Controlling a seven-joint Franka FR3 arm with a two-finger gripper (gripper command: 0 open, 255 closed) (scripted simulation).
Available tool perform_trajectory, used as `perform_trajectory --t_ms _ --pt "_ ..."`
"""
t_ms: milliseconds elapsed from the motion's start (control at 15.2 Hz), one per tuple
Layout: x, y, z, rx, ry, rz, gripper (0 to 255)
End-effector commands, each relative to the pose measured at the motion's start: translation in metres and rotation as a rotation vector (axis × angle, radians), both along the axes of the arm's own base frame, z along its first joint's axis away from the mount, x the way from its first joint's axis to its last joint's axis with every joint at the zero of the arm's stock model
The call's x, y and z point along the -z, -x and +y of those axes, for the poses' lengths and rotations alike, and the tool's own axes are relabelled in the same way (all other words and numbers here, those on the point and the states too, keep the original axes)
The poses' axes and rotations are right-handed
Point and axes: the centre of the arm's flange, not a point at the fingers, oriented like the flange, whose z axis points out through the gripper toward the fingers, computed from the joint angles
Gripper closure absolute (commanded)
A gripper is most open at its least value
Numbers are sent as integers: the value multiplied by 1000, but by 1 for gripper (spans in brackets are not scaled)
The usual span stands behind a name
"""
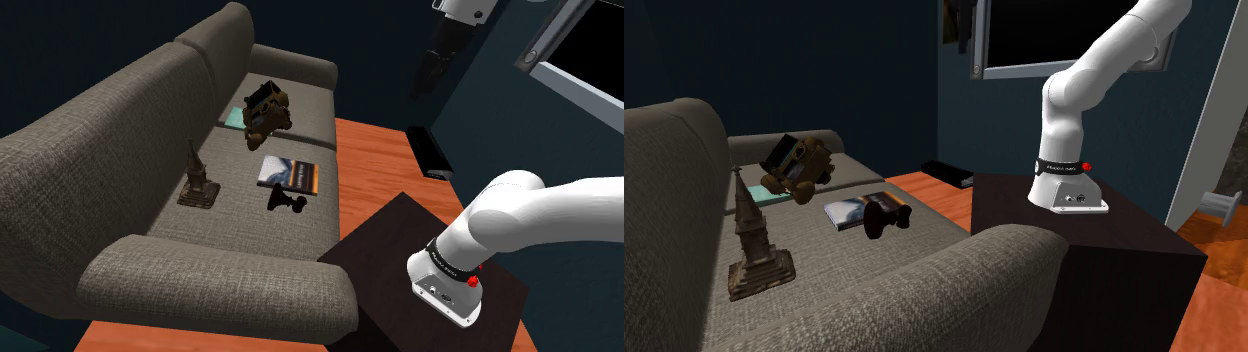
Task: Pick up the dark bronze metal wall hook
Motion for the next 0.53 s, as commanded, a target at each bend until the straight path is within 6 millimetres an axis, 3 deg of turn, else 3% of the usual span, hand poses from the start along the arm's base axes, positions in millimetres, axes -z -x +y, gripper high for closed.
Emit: perform_trajectory --t_ms 0,462 --pt "0 0 0 0 0 0 0" --pt "78 -39 33 -79 6 -3 0"
